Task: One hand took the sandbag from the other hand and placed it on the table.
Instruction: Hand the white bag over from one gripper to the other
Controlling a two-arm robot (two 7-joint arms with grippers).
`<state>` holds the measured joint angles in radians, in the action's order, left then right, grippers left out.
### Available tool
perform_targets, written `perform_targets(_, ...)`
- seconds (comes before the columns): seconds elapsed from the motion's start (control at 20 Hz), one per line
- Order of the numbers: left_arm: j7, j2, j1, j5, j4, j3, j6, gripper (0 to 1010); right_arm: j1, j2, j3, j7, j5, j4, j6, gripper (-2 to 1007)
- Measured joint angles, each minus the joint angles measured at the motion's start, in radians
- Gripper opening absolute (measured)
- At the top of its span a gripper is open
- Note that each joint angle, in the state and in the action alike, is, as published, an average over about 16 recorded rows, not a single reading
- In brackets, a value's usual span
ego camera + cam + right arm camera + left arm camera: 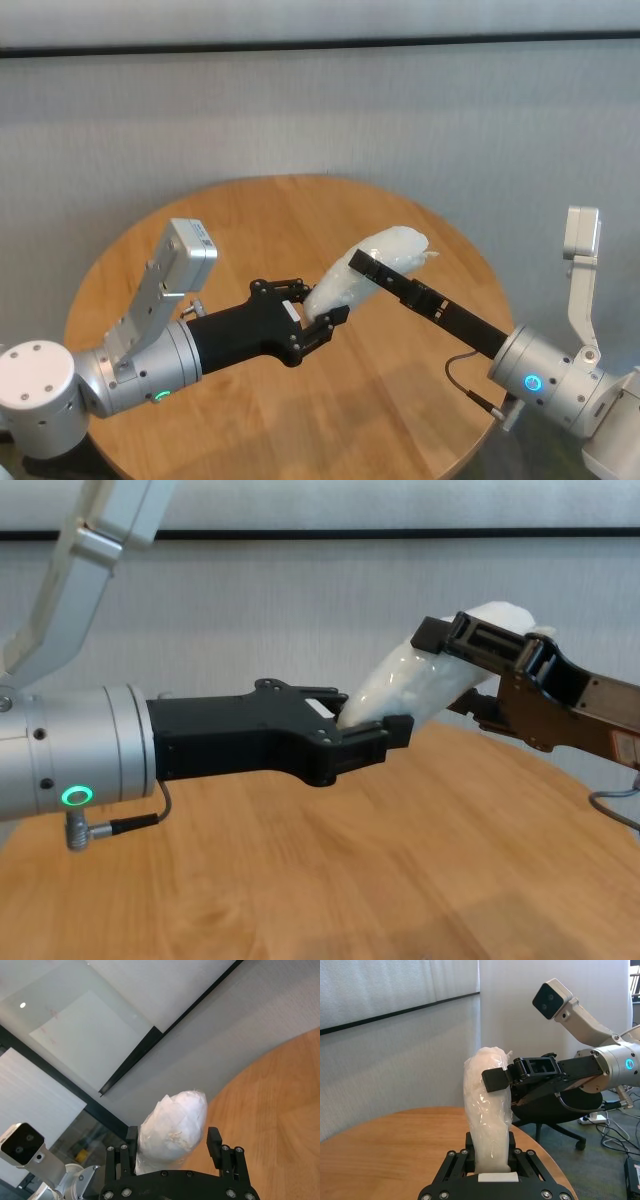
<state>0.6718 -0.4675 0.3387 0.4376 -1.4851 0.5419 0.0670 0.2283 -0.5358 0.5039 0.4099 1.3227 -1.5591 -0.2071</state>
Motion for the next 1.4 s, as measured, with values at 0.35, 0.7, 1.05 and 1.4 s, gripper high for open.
perform_targets(0.35,0.000,0.000,0.000,0.000,0.000,0.000,0.000,357,-0.001,0.000,-0.001,0.002,0.000,-0.001,0.000,706)
perform_targets(0.7,0.000,0.000,0.000,0.000,0.000,0.000,0.000,357,-0.002,0.001,-0.002,0.002,0.000,-0.001,0.000,603)
perform_targets(1.05,0.001,0.000,0.000,0.000,0.000,0.000,0.000,357,-0.002,0.001,-0.002,0.002,0.000,-0.001,0.000,588)
perform_targets(1.4,0.001,0.000,0.000,0.000,0.000,0.000,0.000,357,-0.002,0.001,-0.003,0.002,0.000,-0.001,0.000,588)
